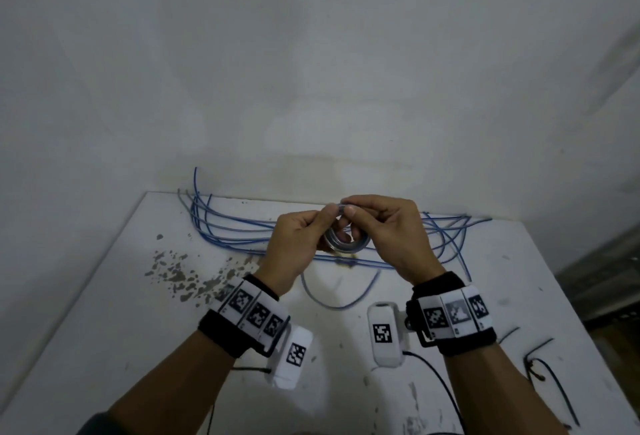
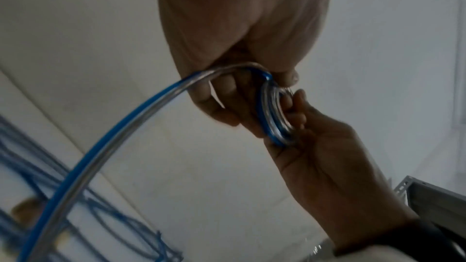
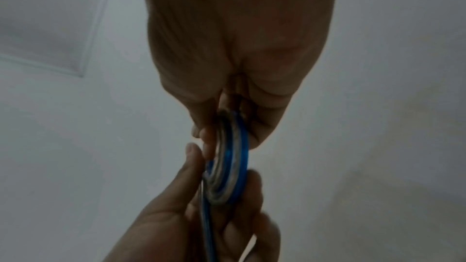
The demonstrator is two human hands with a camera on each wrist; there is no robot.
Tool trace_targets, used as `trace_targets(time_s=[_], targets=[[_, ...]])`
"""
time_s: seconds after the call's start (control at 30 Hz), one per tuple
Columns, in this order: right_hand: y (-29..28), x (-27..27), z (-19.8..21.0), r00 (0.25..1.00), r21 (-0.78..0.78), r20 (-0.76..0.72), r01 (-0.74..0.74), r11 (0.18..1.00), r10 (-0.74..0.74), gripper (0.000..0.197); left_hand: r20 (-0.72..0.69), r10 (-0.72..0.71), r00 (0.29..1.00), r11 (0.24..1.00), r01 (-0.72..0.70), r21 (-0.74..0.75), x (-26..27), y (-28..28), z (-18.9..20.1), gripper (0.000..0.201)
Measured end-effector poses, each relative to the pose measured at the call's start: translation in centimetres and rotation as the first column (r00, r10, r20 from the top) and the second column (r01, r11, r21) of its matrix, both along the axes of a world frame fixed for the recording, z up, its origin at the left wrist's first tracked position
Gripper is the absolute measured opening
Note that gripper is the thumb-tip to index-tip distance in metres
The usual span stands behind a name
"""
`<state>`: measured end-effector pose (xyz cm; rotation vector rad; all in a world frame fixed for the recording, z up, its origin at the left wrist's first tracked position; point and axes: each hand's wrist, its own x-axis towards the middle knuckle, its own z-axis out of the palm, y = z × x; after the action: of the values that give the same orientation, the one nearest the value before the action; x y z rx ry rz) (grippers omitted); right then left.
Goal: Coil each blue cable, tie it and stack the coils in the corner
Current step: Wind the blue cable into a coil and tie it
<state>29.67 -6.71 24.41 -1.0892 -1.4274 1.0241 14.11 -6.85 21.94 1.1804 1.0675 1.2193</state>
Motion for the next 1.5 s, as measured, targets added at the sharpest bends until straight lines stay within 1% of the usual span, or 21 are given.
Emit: trace_targets(time_s=[0.03,0.1,0.17,0.27,0.4,0.47,0.53,0.6,0.67,0.7,0.77,0.87,0.93,1.0,1.07,1.13,1.2,1.23,1.3,1.43,1.5], targets=[[-0.1,-0.3,-0.4,0.998,0.009,-0.044,0.043,0.999,-0.042,0.011,-0.011,0.062,0.998,0.997,-0.061,0.035,0.4,-0.3,-0.2,0.026],[-0.4,-0.7,-0.9,0.983,0.003,-0.147,0.114,0.993,-0.113,0.012,-0.016,0.103,0.995,0.990,-0.101,0.096,0.7,-0.9,-0.7,0.017],[-0.6,-0.7,-1.2,0.957,-0.025,-0.236,0.169,0.985,-0.171,0.014,-0.010,0.096,0.995,0.990,-0.094,0.105,0.7,-1.2,-0.9,0.016],[-0.8,-1.1,-1.0,0.927,-0.051,-0.318,0.194,0.980,-0.200,0.015,-0.055,0.112,0.992,0.981,-0.101,0.165,0.4,-1.1,-0.6,0.013],[-1.5,-2.9,-1.5,0.863,-0.134,-0.423,0.240,0.962,-0.274,0.014,-0.052,0.181,0.982,0.969,-0.169,0.179,0.5,0.0,-0.1,0.017],[-1.7,-3.8,-1.9,0.813,-0.171,-0.490,0.265,0.949,-0.315,0.015,0.008,0.200,0.980,0.971,-0.200,0.128,0.8,0.4,-0.4,0.020],[-1.5,-4.5,-2.0,0.771,-0.197,-0.529,0.296,0.935,-0.356,0.016,0.104,0.212,0.972,0.974,-0.219,0.061,1.3,0.4,-0.7,0.023],[-0.9,-4.8,-1.9,0.754,-0.239,-0.530,0.307,0.921,-0.389,0.020,0.211,0.198,0.957,0.979,-0.205,0.009,2.0,0.2,-0.9,0.028],[-0.3,-4.9,-2.0,0.738,-0.292,-0.556,0.257,0.921,-0.382,0.027,0.252,0.158,0.955,0.986,-0.166,0.012,2.5,0.0,-0.7,0.034],[-0.1,-4.9,-2.2,0.745,-0.309,-0.554,0.230,0.923,-0.371,0.031,0.242,0.145,0.959,0.987,-0.156,0.029,2.4,0.2,-0.7,0.034],[-0.1,-4.7,-2.5,0.790,-0.323,-0.500,0.211,0.923,-0.355,0.032,0.184,0.139,0.973,0.985,-0.155,0.075,1.8,0.8,-0.4,0.029],[-0.5,-4.3,-2.5,0.853,-0.314,-0.395,0.224,0.923,-0.342,0.026,0.007,0.119,0.993,0.981,-0.119,0.154,0.5,1.9,-0.2,0.030],[-0.7,-4.1,-2.3,0.898,-0.278,-0.309,0.231,0.932,-0.314,0.024,-0.106,0.096,0.990,0.983,-0.077,0.167,-0.3,2.4,0.1,0.032],[-0.8,-3.5,-2.1,0.945,-0.186,-0.187,0.236,0.954,-0.270,0.019,-0.204,0.052,0.978,0.985,-0.016,0.171,-1.1,2.8,0.5,0.031],[-0.8,-2.7,-1.8,0.978,-0.020,0.000,0.209,0.978,-0.210,0.021,-0.322,-0.032,0.946,0.980,0.093,0.176,-1.7,3.0,0.8,0.029],[-0.3,-2.2,-1.7,0.961,0.130,0.187,0.179,0.975,-0.202,0.030,-0.393,-0.151,0.907,0.964,0.224,0.145,-2.1,3.0,0.9,0.030],[0.2,-2.2,-1.8,0.926,0.193,0.269,0.216,0.957,-0.263,0.037,-0.408,-0.236,0.882,0.944,0.307,0.117,-2.3,2.8,1.0,0.033],[0.3,-2.4,-1.9,0.915,0.199,0.275,0.246,0.949,-0.295,0.040,-0.410,-0.255,0.876,0.938,0.327,0.115,-2.3,2.7,1.1,0.033],[0.2,-2.8,-2.1,0.916,0.169,0.225,0.298,0.939,-0.332,0.046,-0.419,-0.262,0.870,0.933,0.339,0.122,-2.3,2.5,1.1,0.033],[0.2,-3.7,-2.5,0.939,0.000,0.016,0.345,0.939,-0.345,0.051,-0.402,-0.251,0.881,0.937,0.326,0.129,-2.4,2.4,0.5,0.035],[0.2,-4.5,-2.7,0.934,-0.044,-0.067,0.350,0.936,-0.352,0.051,-0.368,-0.242,0.898,0.943,0.307,0.128,-2.2,2.4,0.3,0.037]])
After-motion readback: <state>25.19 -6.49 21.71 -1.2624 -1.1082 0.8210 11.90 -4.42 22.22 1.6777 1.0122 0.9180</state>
